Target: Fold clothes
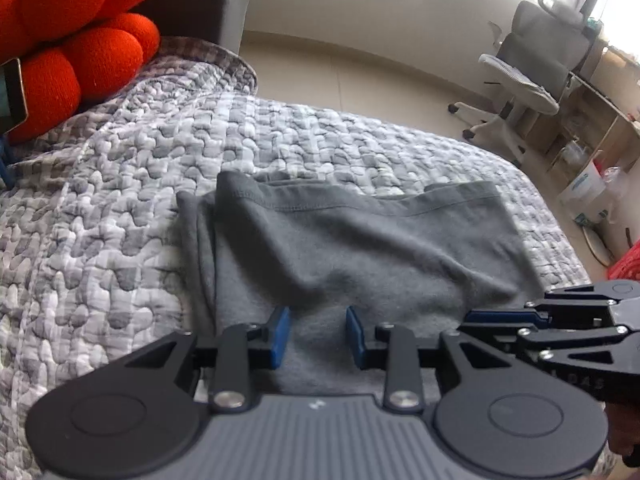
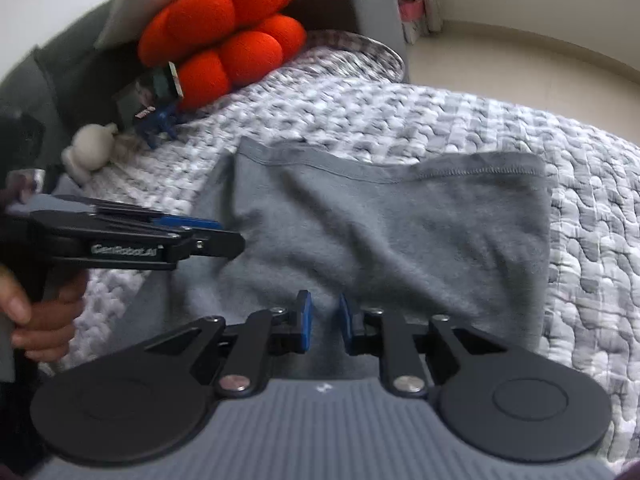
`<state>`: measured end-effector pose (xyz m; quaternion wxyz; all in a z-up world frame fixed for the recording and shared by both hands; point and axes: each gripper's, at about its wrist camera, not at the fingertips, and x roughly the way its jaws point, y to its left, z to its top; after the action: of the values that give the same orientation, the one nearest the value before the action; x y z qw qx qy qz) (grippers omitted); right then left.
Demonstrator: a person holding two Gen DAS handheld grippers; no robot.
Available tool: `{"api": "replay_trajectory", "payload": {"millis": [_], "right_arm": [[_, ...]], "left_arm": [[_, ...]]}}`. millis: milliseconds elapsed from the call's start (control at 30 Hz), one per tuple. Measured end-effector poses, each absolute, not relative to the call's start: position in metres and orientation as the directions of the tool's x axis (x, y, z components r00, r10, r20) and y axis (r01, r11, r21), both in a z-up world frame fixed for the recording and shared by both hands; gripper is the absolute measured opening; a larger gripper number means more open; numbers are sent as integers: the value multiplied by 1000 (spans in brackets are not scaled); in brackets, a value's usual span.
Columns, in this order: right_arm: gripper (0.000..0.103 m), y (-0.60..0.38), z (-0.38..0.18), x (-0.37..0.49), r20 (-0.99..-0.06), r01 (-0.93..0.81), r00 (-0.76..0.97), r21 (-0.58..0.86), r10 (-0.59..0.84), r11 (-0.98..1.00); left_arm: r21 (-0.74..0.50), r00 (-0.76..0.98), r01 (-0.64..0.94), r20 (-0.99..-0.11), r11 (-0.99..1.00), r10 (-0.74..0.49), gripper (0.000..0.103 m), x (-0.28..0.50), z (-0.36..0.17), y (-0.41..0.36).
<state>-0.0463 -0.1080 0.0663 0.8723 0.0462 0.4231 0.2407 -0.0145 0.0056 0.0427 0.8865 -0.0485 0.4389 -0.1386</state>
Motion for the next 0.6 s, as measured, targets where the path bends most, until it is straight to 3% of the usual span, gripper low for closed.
{"api": "replay_trajectory", "payload": {"millis": [133,200,433,500,600], "right_arm": [[18,-112,64,-32,-708,-311,568,288,420,906],[12,-112,62,-28,-708,-286,584,279,398,917],[13,-111,65,-19,-689,-245,653,202,315,948],[26,-108,64,-15,-688,-249,659,181,303,952],[35,-102,63,-9,-690,-257,662,156,291,954]], "left_arm": [[-230,586,171,-758,958,-287,32,-11,44,12],[-230,595,154,-755,961,-276,32,-11,44,15],[-235,613,121,-747,964,-259,32,-5,43,24],[-240,616,114,-744,964,-258,32,-4,43,26],[-247,621,104,-740,963,-257,33,-1,44,29]]}}
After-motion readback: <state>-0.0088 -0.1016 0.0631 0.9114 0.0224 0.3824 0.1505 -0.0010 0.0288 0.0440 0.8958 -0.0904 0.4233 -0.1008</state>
